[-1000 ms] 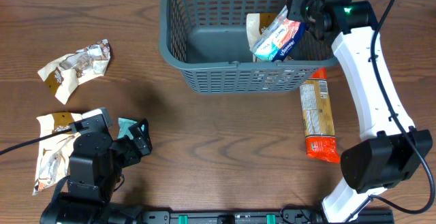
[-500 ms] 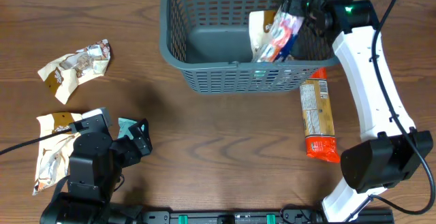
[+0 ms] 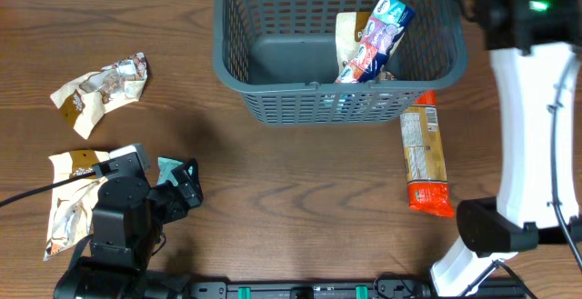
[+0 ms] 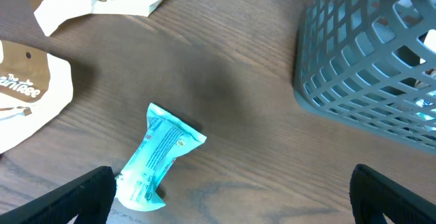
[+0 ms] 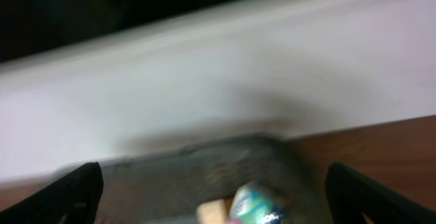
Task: Pack container
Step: 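Open the right gripper and pull it back to the right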
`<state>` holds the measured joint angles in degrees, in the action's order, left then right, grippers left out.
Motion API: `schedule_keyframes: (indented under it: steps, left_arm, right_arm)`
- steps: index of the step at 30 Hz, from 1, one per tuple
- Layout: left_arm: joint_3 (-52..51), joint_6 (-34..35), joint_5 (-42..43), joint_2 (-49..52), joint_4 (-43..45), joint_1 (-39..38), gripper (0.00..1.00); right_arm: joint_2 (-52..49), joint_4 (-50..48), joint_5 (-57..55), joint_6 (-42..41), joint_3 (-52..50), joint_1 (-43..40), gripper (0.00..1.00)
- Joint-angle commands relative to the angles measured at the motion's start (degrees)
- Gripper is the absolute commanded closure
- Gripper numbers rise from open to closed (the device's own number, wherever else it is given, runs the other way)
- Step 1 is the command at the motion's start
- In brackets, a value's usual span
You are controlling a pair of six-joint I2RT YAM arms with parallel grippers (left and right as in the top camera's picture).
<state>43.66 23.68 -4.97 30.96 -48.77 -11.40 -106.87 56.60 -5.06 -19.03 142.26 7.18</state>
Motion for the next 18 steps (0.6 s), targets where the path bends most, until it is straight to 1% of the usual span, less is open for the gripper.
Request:
schedule_keyframes:
  steps: [1,3,5,7,8,9,10,14,18]
  left_arm:
    - [1.31,-0.94,-1.09,-0.24,-0.07,0.13,0.01]
    - [1.31,-0.94,-1.09,-0.24,-0.07,0.13,0.02]
    - [1.31,-0.94,-1.09,-0.24,-0.07,0.13,0.01]
    - [1.31,-0.94,-1.09,-0.24,-0.07,0.13,0.01]
    - [1.31,-0.94,-1.09,-0.24,-0.07,0.13,0.01]
    - [1.31,-0.94,-1.09,-0.24,-0.07,0.13,0.01]
    - [1.31,-0.94,-1.09,-0.24,-0.07,0.13,0.01]
    - [1.31,-0.94,-1.09,-0.24,-0.07,0.13,0.01]
    - [1.31,-0.94,-1.09,-0.24,-0.07,0.13,0.01]
  right_arm:
    - [0.50,6.58,-12.50,-4.13,10.25,-4.61,0.07]
    - [0.66,13.60,-18.99,-9.66,15.89,-7.89,0.07]
    - [1.16,21.14,-23.19,-17.55,19.93,-11.30,0.07]
    - [1.81,27.54,-23.65,-23.80,22.36,-14.69,0.07]
    - [2.23,30.42,-23.61,-26.21,22.99,-16.35,0.06]
    - [2.60,32.22,-23.63,-27.47,23.08,-17.44,0.01]
    - [3.02,34.10,-23.63,-28.55,23.08,-18.51,0.01]
    - [3.41,40.74,-23.63,-30.51,23.08,-20.90,0.01]
    - [3.39,40.68,-17.92,-20.41,21.84,-21.07,0.01]
